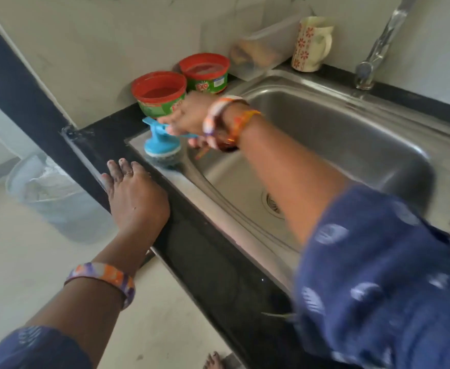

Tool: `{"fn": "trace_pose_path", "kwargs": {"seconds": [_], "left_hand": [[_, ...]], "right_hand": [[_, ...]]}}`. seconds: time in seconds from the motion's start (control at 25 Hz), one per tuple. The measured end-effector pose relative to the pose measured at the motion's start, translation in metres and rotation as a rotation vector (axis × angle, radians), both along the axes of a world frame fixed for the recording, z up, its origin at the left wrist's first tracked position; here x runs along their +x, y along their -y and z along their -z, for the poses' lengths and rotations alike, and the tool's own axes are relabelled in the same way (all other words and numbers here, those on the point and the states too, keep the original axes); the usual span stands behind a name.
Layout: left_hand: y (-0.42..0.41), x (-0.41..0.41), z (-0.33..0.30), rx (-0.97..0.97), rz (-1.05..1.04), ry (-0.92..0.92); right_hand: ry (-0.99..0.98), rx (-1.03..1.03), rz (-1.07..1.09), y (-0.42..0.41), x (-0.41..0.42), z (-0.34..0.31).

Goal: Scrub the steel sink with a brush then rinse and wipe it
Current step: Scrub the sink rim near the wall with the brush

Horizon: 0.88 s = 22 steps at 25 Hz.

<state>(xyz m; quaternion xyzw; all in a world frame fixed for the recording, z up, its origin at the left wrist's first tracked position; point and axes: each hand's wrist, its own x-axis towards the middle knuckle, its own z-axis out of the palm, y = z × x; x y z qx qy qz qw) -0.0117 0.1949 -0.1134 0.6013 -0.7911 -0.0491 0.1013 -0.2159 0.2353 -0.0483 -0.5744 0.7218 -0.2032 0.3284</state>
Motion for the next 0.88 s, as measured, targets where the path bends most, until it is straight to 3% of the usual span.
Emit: {"fn": "trace_pose_path", "kwargs": {"seconds": [0.12,0.24,0.4,0.52,0.68,0.8,0.88], "left_hand": [[0.0,-0.001,-0.002,0.035,-0.007,-0.019],[-0.002,-0.001,-0.002,0.031,0.011,-0.015],[0.0,-0.002,-0.002,0.026,0.002,-0.01],[0.0,-0.001,-0.001,0.011,0.004,0.006],[0.002,-0.001,-0.001,0.006,0.005,-0.044],[0.0,-0.001,0.0,0.033,0.009,-0.071],[0.0,-0.001,-0.001,0.029,0.015,-0.076]], "right_hand": [[0.15,0.125,-0.192,-0.088,0.025,-0.048],[0.137,0.317,-0.138,-0.115,0.02,-0.06],[0.093,0.021,-0.028,-0.035,0.035,-0.032],[0.051,-0.061,-0.052,0.02,0.038,-0.004],[0.208,0.099,-0.093,-0.035,0.026,-0.032],[0.248,0.477,-0.135,-0.116,0.005,-0.061],[0.207,0.583,-0.148,-0.124,0.003,-0.064]]}}
